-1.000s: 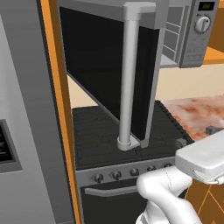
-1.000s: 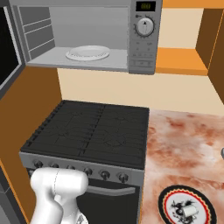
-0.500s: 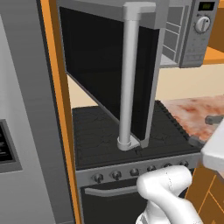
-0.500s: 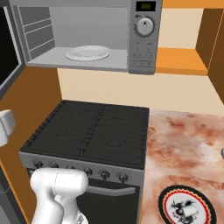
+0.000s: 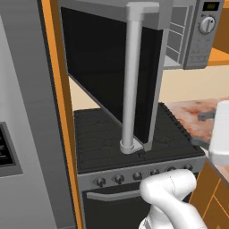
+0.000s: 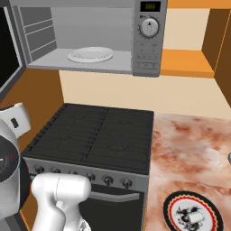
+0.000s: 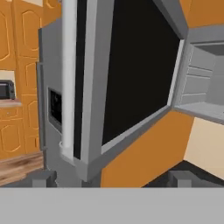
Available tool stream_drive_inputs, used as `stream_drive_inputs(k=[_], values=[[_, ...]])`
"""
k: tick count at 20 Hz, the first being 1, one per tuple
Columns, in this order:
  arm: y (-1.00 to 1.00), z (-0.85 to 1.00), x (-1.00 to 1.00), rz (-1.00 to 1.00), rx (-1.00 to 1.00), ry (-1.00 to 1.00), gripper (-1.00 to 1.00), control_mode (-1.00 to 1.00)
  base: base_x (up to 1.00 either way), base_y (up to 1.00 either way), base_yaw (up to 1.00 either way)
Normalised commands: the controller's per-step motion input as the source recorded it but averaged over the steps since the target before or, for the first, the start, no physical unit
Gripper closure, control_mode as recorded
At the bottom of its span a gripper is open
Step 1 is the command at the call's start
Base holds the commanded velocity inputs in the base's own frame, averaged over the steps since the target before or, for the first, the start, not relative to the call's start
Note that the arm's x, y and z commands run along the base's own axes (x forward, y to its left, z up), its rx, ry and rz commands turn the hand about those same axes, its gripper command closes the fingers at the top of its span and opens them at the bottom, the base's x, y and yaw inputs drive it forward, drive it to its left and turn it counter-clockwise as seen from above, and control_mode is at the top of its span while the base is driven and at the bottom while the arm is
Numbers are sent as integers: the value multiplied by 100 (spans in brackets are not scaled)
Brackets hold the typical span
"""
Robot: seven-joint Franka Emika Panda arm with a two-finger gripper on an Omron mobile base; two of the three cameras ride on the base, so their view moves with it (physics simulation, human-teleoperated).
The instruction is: Pick the marshmallow from the counter and place it in the microwave. Then turn on the microwave.
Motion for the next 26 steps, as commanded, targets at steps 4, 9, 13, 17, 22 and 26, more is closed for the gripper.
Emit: stream_drive_inputs(k=[4,9,13,17,22,26], values=[[12,-31,31,16,0,-5,-100,-100,0,0,0],[20,-32,22,14,0,-6,-100,-100,0,0,0],[28,-31,19,13,0,-6,-100,-100,0,0,0],[27,-18,19,12,0,-7,-100,-100,0,0,0],[20,-6,23,9,0,-8,-100,-100,0,0,0],[21,-8,29,6,0,-8,-100,-100,0,0,0]])
